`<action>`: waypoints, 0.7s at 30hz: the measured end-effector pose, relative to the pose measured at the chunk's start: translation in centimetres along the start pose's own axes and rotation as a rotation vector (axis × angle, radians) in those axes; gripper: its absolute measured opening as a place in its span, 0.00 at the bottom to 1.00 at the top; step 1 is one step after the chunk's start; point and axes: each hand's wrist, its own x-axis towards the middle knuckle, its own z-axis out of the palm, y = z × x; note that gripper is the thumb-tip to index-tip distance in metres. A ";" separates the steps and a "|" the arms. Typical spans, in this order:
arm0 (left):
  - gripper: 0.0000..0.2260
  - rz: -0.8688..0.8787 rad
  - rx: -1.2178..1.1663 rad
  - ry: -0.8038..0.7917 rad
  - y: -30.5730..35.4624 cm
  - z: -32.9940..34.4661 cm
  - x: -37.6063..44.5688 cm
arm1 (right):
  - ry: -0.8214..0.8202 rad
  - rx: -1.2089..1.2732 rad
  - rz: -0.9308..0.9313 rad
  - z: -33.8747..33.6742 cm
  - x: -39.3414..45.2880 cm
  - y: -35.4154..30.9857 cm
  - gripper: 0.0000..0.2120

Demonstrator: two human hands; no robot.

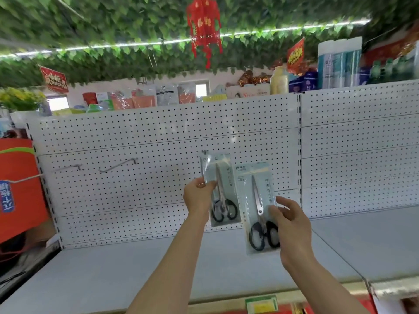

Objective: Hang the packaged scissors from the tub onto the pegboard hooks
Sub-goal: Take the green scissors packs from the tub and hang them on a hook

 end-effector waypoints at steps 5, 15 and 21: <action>0.08 -0.016 0.015 -0.010 -1.5 0.5 1.7 | 0.016 0.003 -0.006 0.7 0.9 0.4 0.10; 0.07 0.019 0.088 0.011 -2.9 1.0 3.8 | 0.001 0.025 -0.012 2.5 2.3 0.8 0.10; 0.07 0.057 0.207 0.024 -3.6 1.9 5.9 | -0.015 0.019 0.001 4.5 2.8 1.7 0.09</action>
